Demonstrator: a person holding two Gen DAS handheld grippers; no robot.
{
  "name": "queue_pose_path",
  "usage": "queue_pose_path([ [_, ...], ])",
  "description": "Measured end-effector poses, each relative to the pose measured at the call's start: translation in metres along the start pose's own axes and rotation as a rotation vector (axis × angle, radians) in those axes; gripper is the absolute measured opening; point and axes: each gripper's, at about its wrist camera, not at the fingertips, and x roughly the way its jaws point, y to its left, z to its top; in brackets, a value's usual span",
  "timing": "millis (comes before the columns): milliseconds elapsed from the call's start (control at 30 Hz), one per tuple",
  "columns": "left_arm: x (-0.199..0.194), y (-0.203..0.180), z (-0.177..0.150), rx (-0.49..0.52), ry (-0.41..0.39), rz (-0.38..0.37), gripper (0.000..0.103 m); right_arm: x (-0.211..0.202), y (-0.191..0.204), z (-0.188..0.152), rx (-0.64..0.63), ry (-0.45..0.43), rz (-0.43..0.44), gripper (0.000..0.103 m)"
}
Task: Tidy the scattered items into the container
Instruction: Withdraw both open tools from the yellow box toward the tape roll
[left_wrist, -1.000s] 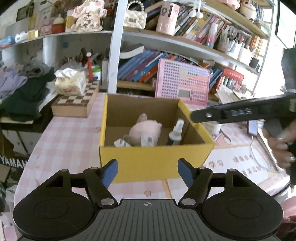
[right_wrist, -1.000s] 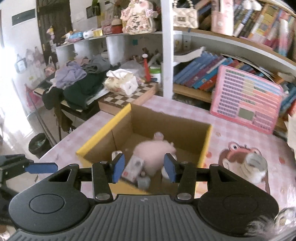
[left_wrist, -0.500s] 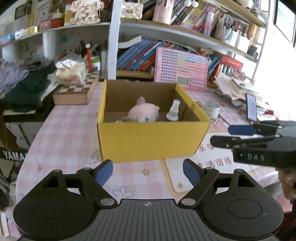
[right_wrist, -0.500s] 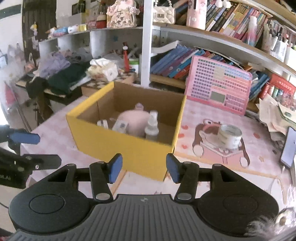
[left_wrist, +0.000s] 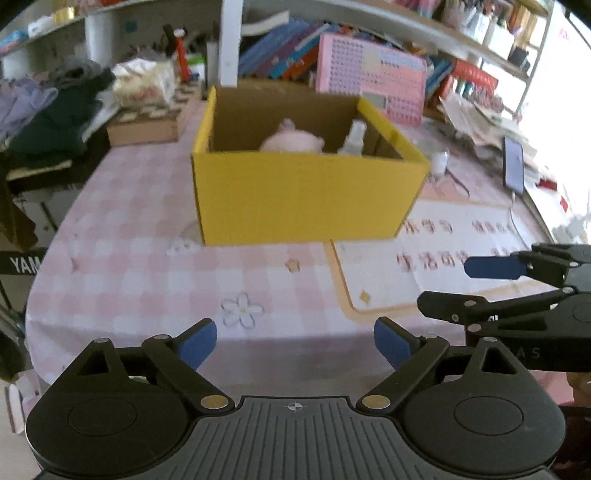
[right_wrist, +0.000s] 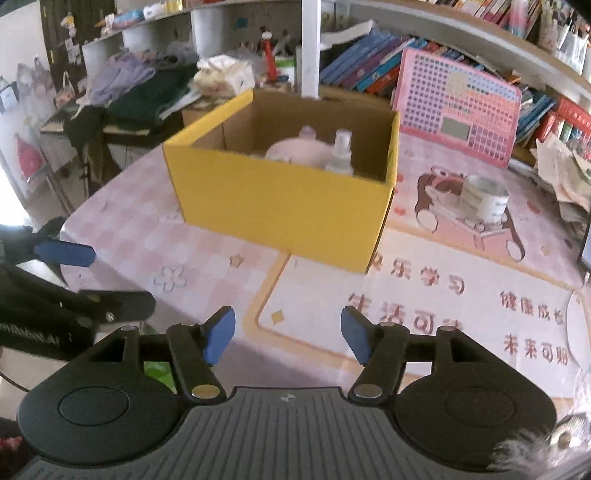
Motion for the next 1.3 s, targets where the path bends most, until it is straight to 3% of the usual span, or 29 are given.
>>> queue_pose_path([
  [233, 0.006, -0.005, -0.002, 0.0, 0.026, -0.04, 0.095, -0.003, -0.005, -0.011, 0.024, 0.038, -0.031, 0.076],
  [800, 0.04, -0.05, 0.008, 0.08, 0.104, -0.13, 0.095, -0.008, -0.047, -0.032, 0.126, 0.112, -0.117, 0.077],
  [1167, 0.072, -0.102, 0.03, 0.145, 0.134, -0.177, 0.095, -0.008, -0.107, -0.037, 0.202, 0.118, -0.158, 0.077],
  [1300, 0.082, -0.133, 0.042, 0.211, 0.121, -0.219, 0.095, -0.009, -0.138, -0.037, 0.235, 0.113, -0.173, 0.078],
])
